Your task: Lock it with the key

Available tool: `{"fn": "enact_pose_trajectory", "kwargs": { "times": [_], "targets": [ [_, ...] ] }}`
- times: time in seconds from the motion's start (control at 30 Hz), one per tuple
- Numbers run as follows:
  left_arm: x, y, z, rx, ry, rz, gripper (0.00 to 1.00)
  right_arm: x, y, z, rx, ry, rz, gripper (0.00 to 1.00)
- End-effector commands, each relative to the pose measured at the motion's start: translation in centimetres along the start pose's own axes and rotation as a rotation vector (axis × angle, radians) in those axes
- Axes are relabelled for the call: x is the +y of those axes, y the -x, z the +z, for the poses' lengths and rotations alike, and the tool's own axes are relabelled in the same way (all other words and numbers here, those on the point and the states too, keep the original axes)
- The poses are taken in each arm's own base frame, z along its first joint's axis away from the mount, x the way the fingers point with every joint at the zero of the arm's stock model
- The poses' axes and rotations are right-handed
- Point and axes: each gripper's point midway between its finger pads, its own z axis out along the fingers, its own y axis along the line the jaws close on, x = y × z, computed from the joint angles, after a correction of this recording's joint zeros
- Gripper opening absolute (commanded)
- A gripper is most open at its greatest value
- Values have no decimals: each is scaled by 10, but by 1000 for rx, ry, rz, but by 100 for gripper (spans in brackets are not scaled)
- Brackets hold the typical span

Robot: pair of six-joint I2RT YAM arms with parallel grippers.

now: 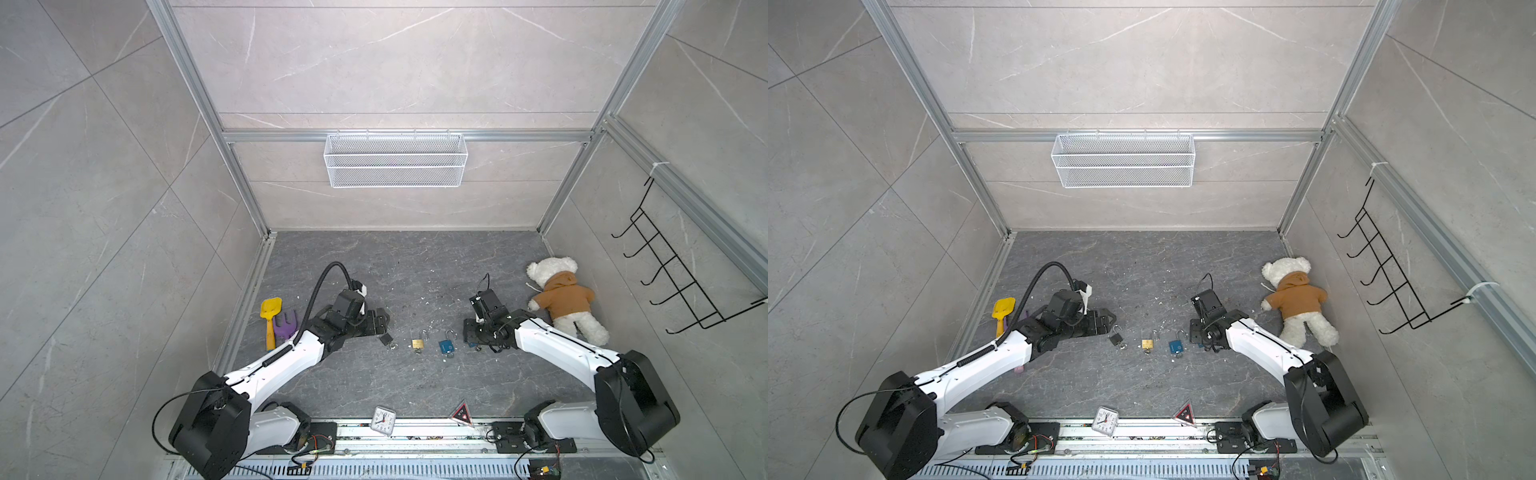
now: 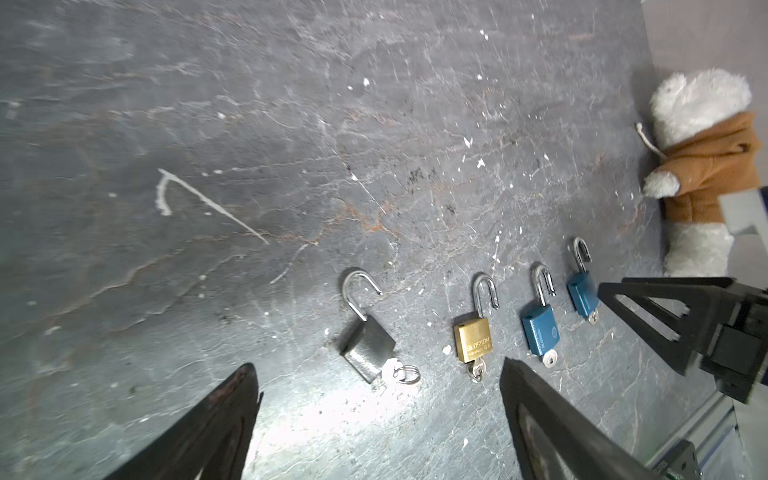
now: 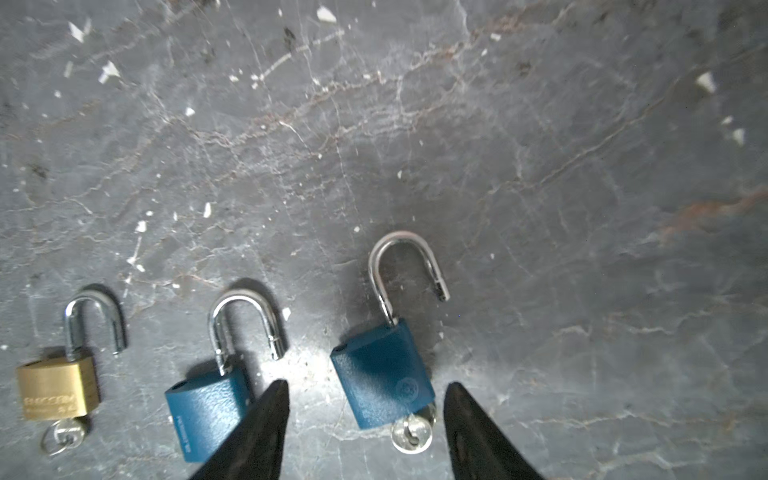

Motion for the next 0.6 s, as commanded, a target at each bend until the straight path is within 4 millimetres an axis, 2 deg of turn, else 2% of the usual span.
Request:
{"fn": "enact_pose_trajectory", "kwargs": {
  "times": [0.0,0.23,0.57],
  "targets": [
    [-25,18,-4,-34,-68,16,92,1,-5,9,23,1,23,61],
    [-30,18,0,-24,-83,25,92,-9,-13,12,47,-46,49,62],
    [-30,16,3,-13,-82,31,91,-8,-14,17,65,-56,77,60]
  ]
}}
